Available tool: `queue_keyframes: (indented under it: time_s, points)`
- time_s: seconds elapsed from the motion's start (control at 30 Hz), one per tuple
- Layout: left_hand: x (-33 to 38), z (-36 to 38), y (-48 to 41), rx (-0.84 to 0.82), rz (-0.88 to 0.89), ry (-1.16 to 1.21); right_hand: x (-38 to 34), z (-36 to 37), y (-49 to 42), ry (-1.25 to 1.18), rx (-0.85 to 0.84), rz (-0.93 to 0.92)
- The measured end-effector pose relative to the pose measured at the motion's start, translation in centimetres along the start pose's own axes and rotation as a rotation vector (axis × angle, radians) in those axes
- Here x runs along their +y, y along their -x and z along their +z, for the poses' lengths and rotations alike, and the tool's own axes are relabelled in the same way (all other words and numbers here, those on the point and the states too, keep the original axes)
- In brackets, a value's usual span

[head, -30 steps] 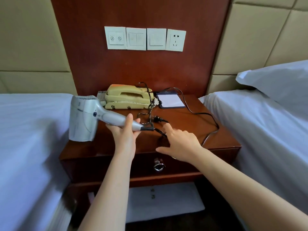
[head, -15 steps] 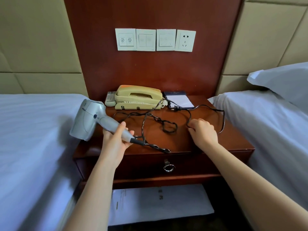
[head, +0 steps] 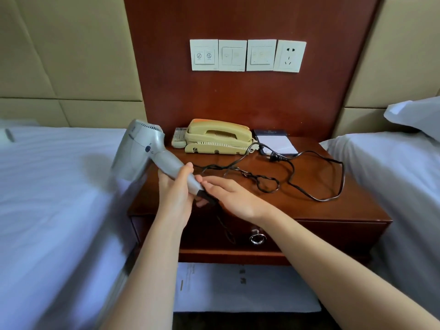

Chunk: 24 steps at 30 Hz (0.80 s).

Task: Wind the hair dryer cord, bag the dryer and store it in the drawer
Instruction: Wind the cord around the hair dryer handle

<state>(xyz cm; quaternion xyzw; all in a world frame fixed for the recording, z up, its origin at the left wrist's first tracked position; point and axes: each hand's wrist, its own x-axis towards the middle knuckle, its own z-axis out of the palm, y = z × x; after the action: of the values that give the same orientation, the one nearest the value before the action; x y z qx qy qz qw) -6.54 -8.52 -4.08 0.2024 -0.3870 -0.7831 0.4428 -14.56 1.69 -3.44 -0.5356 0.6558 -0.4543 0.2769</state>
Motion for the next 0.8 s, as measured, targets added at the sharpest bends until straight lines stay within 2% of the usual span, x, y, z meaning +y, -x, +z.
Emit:
queue_keyframes:
  time_s: [0.07, 0.17, 0.33, 0.43, 0.53, 0.63, 0.7, 0.8]
  points:
    - [0.7, -0.5, -0.3, 0.026, 0.033, -0.003, -0.4, 0.5, 0.2, -0.058, -0.082, 0.003]
    - [1.8, -1.1, -0.8, 0.082, 0.071, -0.084, -0.7, 0.7, 0.1, 0.008, -0.101, -0.020]
    - [2.5, -0.9, -0.8, 0.053, 0.049, -0.152, -1.2, -0.5, 0.6, 0.105, -0.150, 0.005]
    - [3.1, -0.8, -0.7, 0.061, 0.026, -0.158, -1.1, -1.6, 1.3, 0.061, -0.181, 0.039]
    - [4.0, -1.1, -0.7, 0.092, 0.012, -0.176, -1.2, -2.6, 2.3, 0.131, -0.104, 0.024]
    - [4.7, -1.7, -0.6, 0.112, 0.038, -0.234, -0.9, -3.1, 3.3, 0.237, 0.006, -0.105]
    - [4.9, -2.0, -0.3, 0.112, 0.056, -0.335, -0.6, -3.1, 3.8, 0.285, 0.031, -0.165]
    - [4.8, -2.4, 0.4, 0.041, 0.079, -0.510, -0.3, -3.8, 4.2, 0.508, 0.074, -0.222]
